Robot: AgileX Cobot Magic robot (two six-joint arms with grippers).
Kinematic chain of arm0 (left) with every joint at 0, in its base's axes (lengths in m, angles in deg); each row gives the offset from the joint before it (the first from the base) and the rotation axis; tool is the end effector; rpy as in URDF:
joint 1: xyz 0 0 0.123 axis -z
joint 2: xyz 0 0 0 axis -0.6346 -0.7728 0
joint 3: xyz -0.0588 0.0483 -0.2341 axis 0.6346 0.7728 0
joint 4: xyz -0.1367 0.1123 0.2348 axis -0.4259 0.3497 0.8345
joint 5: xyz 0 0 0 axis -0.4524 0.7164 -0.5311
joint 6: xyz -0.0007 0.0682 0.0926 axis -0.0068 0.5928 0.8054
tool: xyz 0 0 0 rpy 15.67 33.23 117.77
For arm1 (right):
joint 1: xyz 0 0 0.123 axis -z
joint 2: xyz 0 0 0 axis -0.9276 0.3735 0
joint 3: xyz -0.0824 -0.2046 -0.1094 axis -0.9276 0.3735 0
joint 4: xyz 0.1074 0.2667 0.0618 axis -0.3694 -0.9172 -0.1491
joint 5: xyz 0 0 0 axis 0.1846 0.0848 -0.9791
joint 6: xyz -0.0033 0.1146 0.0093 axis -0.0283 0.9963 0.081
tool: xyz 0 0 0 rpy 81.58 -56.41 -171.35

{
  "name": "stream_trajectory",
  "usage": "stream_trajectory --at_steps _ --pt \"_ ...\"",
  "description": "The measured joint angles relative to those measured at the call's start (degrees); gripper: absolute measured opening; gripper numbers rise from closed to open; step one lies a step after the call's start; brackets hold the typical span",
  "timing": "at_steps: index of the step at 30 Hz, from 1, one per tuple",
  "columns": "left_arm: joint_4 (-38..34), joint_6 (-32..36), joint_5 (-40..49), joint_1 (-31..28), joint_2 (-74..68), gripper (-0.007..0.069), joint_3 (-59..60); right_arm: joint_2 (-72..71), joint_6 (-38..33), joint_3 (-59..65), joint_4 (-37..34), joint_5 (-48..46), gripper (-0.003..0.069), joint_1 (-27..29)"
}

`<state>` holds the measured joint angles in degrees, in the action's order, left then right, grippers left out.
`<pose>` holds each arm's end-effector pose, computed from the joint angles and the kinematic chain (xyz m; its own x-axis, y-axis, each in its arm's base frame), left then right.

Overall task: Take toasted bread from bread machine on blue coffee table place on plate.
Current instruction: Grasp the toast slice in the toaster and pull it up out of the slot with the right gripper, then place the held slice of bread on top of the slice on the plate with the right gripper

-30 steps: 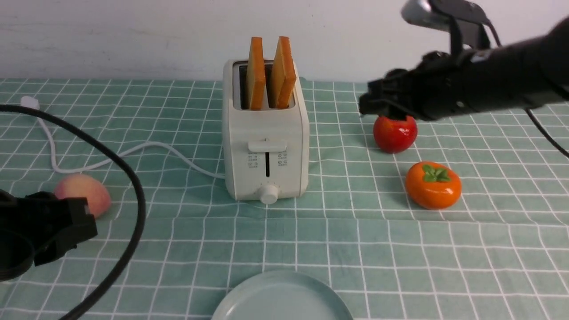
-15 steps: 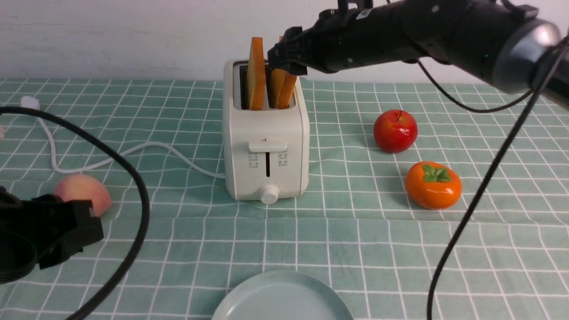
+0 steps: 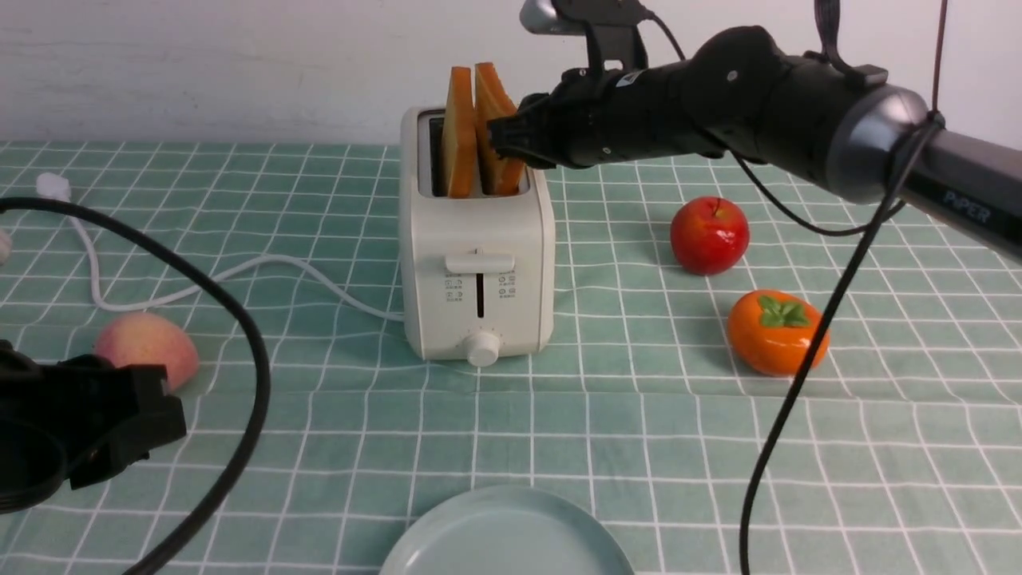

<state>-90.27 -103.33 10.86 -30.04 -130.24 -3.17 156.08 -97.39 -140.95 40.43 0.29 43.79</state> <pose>0.2427 -0.0598 0.2568 -0.7099 -0.3770 -0.5949 -0.0749 0.8803 -0.4685 0.4906 0.2546 0.2510 -0.4719 -0.0437 -0.8806 -0.5470 0.7978 0.2535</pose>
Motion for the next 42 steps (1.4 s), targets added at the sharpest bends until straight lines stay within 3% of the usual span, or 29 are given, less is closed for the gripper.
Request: stream_trajectory --at_steps 9,16,18,22,28,29,35,42 --pt "-0.06 0.07 0.06 0.0 0.0 0.0239 0.0 -14.14 -0.04 -0.38 0.93 -3.5 0.0106 4.2" --pt "-0.06 0.17 1.03 0.0 0.0 0.0239 0.0 -26.3 0.85 -1.01 3.82 -23.8 0.0106 11.8" --pt "-0.06 0.2 1.09 0.0 0.0 0.0239 0.0 -28.48 2.61 -1.07 4.47 -38.11 0.0106 13.81" --pt "-0.06 0.2 1.15 0.0 0.0 0.0238 0.0 -28.4 2.48 3.05 2.35 -47.1 0.0106 13.21" --pt "-0.07 0.2 0.55 0.0 0.0 0.0238 0.0 -28.01 -2.61 18.49 -6.13 -47.38 0.0106 9.23" --pt "-0.07 0.2 0.34 0.0 0.0 0.0238 0.0 -27.88 -5.38 24.7 -10.08 -47.06 0.0106 6.93" --pt "-0.11 0.2 -0.28 0.0 0.0 0.0238 0.0 -26.69 -14.74 39.84 -17.38 -46.11 0.0106 0.56" --pt "-0.17 0.2 -1.09 0.0 0.0 0.0238 0.0 -24.38 -20.17 49.54 -24.19 -35.17 0.0106 -2.26"
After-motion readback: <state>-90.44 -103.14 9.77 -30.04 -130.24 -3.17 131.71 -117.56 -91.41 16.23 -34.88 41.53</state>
